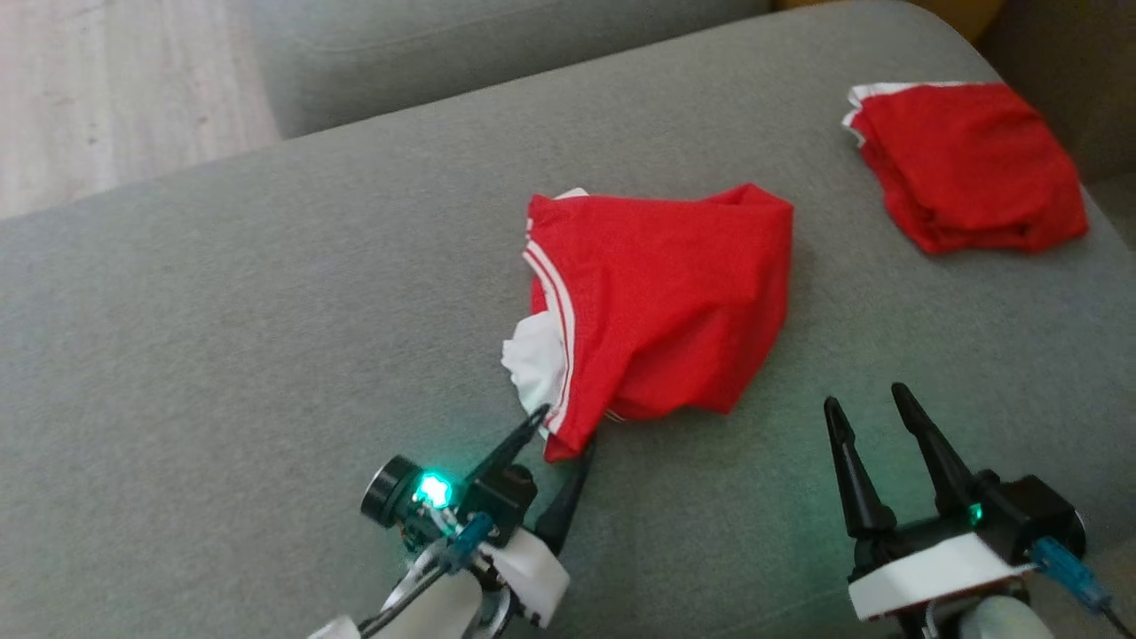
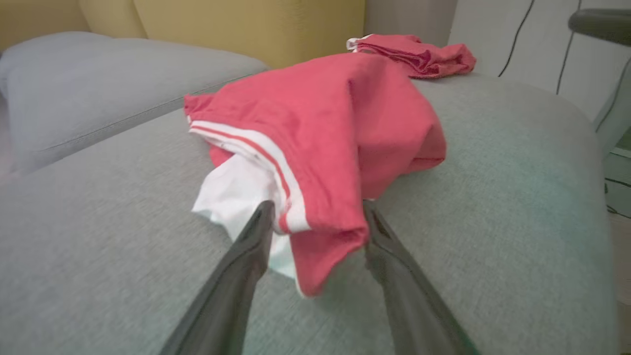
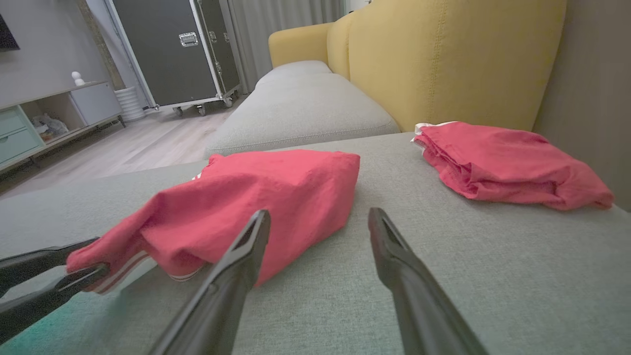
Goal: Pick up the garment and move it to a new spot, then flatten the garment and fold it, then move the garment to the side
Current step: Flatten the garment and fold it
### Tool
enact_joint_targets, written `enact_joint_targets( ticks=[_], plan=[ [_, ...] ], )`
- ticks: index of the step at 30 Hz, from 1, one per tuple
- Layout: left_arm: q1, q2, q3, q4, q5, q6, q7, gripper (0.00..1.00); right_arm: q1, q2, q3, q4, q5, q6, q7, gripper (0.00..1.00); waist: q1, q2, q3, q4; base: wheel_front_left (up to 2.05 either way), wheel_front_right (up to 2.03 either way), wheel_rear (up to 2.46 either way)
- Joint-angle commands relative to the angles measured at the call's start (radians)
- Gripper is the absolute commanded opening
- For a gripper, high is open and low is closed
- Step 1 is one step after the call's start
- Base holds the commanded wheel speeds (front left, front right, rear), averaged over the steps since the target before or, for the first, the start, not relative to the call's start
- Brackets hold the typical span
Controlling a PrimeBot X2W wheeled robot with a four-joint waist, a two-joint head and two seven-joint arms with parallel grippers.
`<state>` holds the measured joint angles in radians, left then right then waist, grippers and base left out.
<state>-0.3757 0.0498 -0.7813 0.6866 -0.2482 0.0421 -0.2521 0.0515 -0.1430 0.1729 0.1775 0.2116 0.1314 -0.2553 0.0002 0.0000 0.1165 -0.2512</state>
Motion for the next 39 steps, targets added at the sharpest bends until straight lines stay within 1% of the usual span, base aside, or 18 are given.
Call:
enact_joint_targets(
  ticks=[1, 5, 9, 10, 14, 17, 20, 23, 25, 28, 30, 34, 37, 39],
  plan=[
    [-0.045, 0.0, 0.015, -0.026, -0.004, -0.006, -0.01, 0.0, -0.033, -0.013, 0.02, -0.026, 0.008, -0.001, -0.006, 1.0, -0.0002, 0.0, 0.006, -0.021, 0.0, 0.0, 0.0],
    [-0.077, 0.0, -0.002, -0.065, 0.0, -0.025, -0.01, 0.0, -0.036, -0.006, 0.022, -0.018, 0.007, -0.001, -0.006, 1.0, -0.0002, 0.0, -0.013, -0.054, 0.0, 0.0, 0.0],
    [-0.151, 0.0, -0.02, -0.125, 0.002, -0.058, -0.01, 0.0, -0.036, 0.003, 0.034, -0.01, 0.006, -0.001, -0.006, 1.0, -0.0002, 0.0, -0.046, -0.099, 0.0, 0.0, 0.0],
    [-0.151, 0.0, -0.02, -0.125, 0.002, -0.058, -0.01, 0.0, -0.036, 0.003, 0.034, -0.01, 0.006, -0.001, -0.006, 1.0, -0.0002, 0.0, -0.046, -0.099, 0.0, 0.0, 0.0],
    [-0.299, 0.0, -0.02, -0.142, -0.006, -0.084, -0.01, 0.0, -0.034, 0.01, 0.047, -0.004, 0.007, -0.001, -0.006, 1.0, -0.0002, 0.0, -0.077, -0.146, 0.0, 0.0, 0.0],
    [-0.446, 0.0, 0.013, -0.119, -0.014, -0.093, -0.01, 0.0, -0.031, 0.012, 0.055, -0.001, 0.009, -0.001, -0.006, 1.0, -0.0002, 0.0, -0.097, -0.178, 0.0, 0.0, 0.0],
    [-0.594, 0.005, 0.075, -0.072, -0.009, -0.096, -0.01, 0.0, -0.026, 0.011, 0.057, -0.001, 0.01, -0.001, -0.006, 1.0, -0.0002, 0.0, -0.114, -0.197, 0.0, 0.0, 0.0],
    [-0.71, 0.018, 0.148, -0.046, -0.021, -0.105, -0.01, 0.0, -0.018, 0.008, 0.046, -0.003, 0.01, -0.001, -0.006, 1.0, -0.0002, 0.0, -0.128, -0.197, 0.0, 0.0, 0.0],
    [-0.756, 0.033, 0.185, -0.031, -0.034, -0.117, -0.01, 0.0, -0.01, 0.009, 0.033, -0.004, 0.008, -0.001, -0.006, 1.0, -0.0002, 0.0, -0.139, -0.187, 0.0, 0.0, 0.0],
    [-0.756, 0.058, 0.202, 0.042, -0.055, -0.135, -0.01, 0.0, 0.008, 0.013, 0.012, -0.008, 0.004, -0.001, -0.006, 1.0, -0.0002, 0.0, -0.156, -0.156, 0.0, 0.0, 0.0],
    [-0.72, 0.077, 0.19, 0.11, -0.058, -0.141, 0.0, 0.0, 0.019, 0.017, 0.005, -0.011, 0.003, -0.001, -0.006, 1.0, -0.0002, 0.0, -0.162, -0.13, 0.0, 0.0, 0.0],
    [-0.591, 0.123, 0.17, 0.222, -0.067, -0.148, 0.002, 0.0, 0.024, 0.029, 0.005, -0.017, -0.001, -0.001, -0.006, 1.0, -0.0002, 0.0, -0.161, -0.089, 0.0, 0.0, 0.0],
    [-0.476, 0.16, 0.162, 0.262, -0.071, -0.15, -0.004, 0.0, 0.028, 0.032, -0.001, -0.019, -0.004, -0.001, -0.006, 1.0, -0.0002, 0.0, -0.156, -0.058, 0.0, 0.0, 0.0],
    [-0.396, 0.184, 0.17, 0.266, -0.083, -0.146, -0.007, 0.0, 0.033, 0.031, -0.009, -0.02, -0.008, -0.001, -0.006, 1.0, -0.0002, 0.0, -0.155, -0.039, 0.0, 0.0, 0.0]
  ],
)
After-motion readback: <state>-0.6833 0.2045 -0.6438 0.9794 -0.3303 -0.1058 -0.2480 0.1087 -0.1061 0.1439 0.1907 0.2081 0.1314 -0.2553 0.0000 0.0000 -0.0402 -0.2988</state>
